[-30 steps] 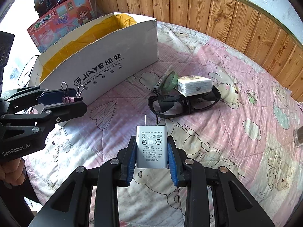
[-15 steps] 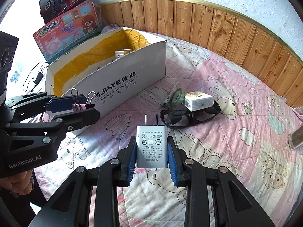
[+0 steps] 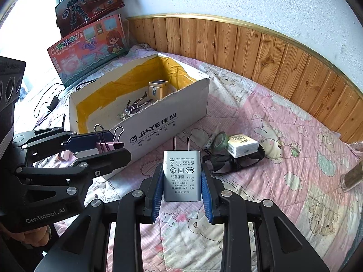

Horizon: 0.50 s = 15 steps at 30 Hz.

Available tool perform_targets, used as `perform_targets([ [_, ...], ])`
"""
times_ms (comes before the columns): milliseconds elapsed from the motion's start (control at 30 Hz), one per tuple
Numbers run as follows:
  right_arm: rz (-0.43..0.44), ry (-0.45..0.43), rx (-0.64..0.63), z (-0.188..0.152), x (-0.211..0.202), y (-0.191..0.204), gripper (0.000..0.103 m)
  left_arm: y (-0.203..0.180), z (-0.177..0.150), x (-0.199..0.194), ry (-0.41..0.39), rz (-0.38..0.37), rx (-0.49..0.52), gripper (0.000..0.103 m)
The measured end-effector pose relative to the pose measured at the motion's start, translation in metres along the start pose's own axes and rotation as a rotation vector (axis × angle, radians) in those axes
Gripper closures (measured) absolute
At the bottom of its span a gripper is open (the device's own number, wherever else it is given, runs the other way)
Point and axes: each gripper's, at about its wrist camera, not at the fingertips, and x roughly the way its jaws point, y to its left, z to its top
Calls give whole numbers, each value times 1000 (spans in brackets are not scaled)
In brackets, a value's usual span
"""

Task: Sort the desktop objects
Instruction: 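Carry the charger and binder clips over the cardboard box with both tools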

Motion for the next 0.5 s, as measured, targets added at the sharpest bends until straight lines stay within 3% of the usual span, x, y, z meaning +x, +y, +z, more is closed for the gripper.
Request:
perform_targets([
  [500,-15,-58,0,26,-10,27,71,28,13,-32,-54,-6,-68,65],
])
